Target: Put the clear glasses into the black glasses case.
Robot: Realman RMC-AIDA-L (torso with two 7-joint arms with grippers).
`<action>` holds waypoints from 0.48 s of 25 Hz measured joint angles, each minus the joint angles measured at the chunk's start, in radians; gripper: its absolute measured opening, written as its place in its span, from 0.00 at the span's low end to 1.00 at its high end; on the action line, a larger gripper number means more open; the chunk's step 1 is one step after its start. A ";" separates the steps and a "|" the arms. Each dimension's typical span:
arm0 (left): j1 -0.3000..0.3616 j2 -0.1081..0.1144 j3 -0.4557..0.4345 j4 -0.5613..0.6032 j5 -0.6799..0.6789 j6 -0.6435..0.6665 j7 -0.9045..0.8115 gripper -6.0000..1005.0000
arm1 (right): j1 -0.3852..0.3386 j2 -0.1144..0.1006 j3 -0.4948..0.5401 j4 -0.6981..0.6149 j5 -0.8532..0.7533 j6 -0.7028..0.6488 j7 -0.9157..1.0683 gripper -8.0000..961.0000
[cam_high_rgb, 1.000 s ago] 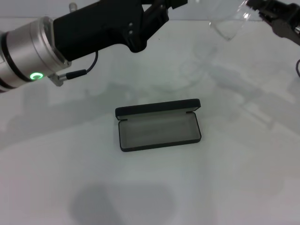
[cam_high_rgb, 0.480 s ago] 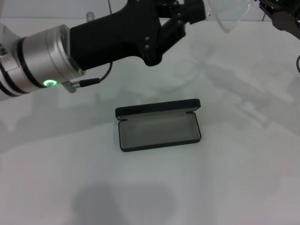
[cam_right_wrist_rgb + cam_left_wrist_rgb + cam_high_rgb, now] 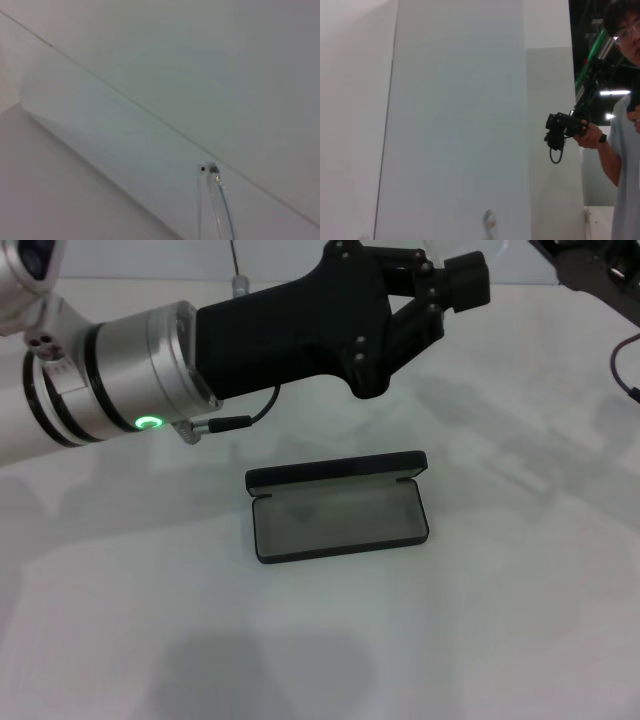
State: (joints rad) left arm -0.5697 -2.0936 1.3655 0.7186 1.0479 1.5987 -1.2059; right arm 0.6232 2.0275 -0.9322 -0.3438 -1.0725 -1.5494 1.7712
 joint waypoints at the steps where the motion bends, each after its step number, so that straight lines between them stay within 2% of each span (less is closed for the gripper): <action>1: -0.004 0.000 0.001 -0.005 -0.002 0.000 0.003 0.05 | 0.012 0.000 -0.001 0.013 0.000 -0.009 -0.001 0.07; 4: -0.014 0.000 0.003 -0.013 -0.009 0.000 0.009 0.05 | 0.037 0.000 -0.036 0.035 -0.002 -0.024 -0.004 0.07; 12: -0.018 0.000 -0.003 -0.013 -0.019 -0.005 0.009 0.05 | 0.048 0.000 -0.103 0.023 -0.002 -0.029 -0.004 0.07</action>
State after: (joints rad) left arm -0.5879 -2.0933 1.3630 0.7054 1.0293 1.5940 -1.1966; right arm 0.6709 2.0279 -1.0350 -0.3204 -1.0745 -1.5788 1.7668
